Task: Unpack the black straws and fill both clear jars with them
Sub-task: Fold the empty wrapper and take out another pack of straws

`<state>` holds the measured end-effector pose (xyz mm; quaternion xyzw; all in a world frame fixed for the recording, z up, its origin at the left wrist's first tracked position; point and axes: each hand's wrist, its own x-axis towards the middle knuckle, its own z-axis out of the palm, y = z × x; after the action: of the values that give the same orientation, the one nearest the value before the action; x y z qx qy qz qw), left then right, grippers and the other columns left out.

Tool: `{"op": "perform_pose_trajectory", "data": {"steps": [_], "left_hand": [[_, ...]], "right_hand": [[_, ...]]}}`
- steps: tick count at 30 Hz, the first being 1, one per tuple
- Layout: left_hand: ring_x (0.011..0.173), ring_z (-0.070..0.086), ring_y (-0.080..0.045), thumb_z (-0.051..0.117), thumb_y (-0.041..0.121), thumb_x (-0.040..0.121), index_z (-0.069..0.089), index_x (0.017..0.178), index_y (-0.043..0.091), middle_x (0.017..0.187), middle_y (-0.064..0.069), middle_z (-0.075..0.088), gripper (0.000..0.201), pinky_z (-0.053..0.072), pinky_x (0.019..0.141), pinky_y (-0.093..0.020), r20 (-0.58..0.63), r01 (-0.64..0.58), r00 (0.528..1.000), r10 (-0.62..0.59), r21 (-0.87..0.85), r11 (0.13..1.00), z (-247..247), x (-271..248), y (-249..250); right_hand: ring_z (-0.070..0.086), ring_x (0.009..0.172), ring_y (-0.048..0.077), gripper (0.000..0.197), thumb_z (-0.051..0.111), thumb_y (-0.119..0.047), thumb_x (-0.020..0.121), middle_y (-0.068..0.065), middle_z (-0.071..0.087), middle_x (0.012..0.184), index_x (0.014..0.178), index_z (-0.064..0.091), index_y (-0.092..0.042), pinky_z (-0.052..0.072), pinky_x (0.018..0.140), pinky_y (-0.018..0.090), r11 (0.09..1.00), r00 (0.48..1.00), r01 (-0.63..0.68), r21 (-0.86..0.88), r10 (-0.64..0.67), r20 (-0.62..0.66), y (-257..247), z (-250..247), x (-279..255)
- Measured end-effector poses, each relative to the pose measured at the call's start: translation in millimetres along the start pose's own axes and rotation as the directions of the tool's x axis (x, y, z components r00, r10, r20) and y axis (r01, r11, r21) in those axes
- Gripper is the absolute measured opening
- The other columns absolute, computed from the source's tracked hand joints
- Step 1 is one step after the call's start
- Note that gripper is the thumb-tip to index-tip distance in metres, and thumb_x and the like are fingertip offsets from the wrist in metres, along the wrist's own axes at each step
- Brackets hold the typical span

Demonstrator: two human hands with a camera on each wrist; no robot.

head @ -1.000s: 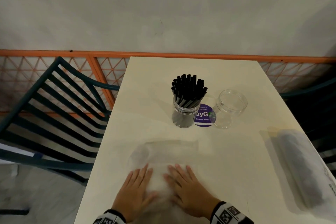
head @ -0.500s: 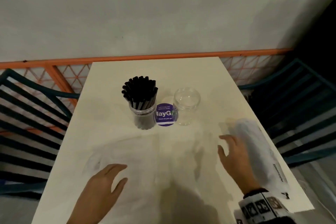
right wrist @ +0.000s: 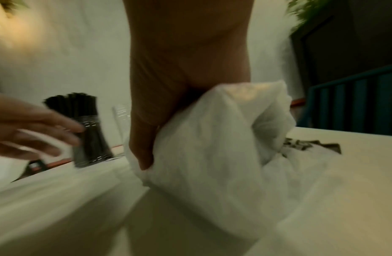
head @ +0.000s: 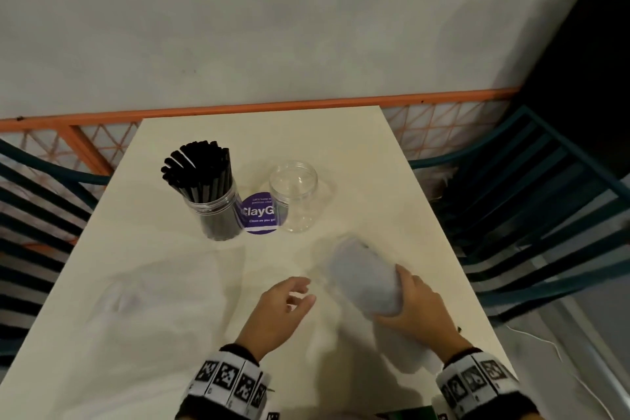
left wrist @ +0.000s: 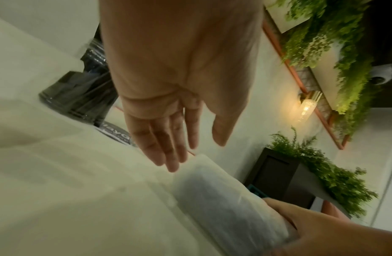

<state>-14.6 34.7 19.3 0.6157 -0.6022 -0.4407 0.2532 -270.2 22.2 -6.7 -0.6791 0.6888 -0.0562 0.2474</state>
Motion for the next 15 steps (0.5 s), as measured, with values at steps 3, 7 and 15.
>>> {"op": "perform_pose_trajectory", "data": {"steps": [3, 7, 15], "left_hand": [[0.110, 0.052, -0.018, 0.063, 0.040, 0.081, 0.036, 0.136, 0.022, 0.129, -0.001, 0.047, 0.063, 0.044, 0.090, -0.025, -0.097, 0.161, 0.980, -0.171, -0.109, 0.981, 9, 5, 2], [0.129, 0.040, -0.025, 0.062, 0.048, 0.079, 0.026, 0.141, 0.020, 0.140, -0.007, 0.041, 0.077, 0.035, 0.108, -0.038, -0.176, 0.223, 0.952, -0.251, -0.165, 0.961, 10, 4, 9], [0.077, 0.065, -0.001, 0.054, 0.008, 0.089, 0.066, 0.086, 0.021, 0.085, 0.003, 0.070, 0.017, 0.048, 0.076, -0.015, -0.384, 0.062, 0.909, -0.161, -0.258, 0.964, 7, -5, 7]], "right_hand": [[0.055, 0.109, 0.024, 0.096, 0.047, -0.073, 0.059, 0.002, 0.055, 0.125, 0.139, 0.032, -0.022, 0.043, 0.092, 0.038, 0.949, 0.954, 0.298, -0.099, -0.300, -0.009, -7, 3, 1], [0.058, 0.095, 0.017, 0.072, 0.071, -0.049, 0.057, -0.003, 0.064, 0.105, 0.122, 0.046, -0.028, 0.054, 0.082, 0.034, 0.804, 0.828, 0.519, -0.290, -0.558, -0.066, -13, 4, 2], [0.037, 0.108, 0.017, 0.076, 0.049, -0.075, 0.070, -0.004, 0.047, 0.118, 0.128, 0.041, -0.028, 0.039, 0.095, 0.041, 0.778, 0.806, 0.573, -0.256, -0.592, 0.003, -11, 0, 6]]}}
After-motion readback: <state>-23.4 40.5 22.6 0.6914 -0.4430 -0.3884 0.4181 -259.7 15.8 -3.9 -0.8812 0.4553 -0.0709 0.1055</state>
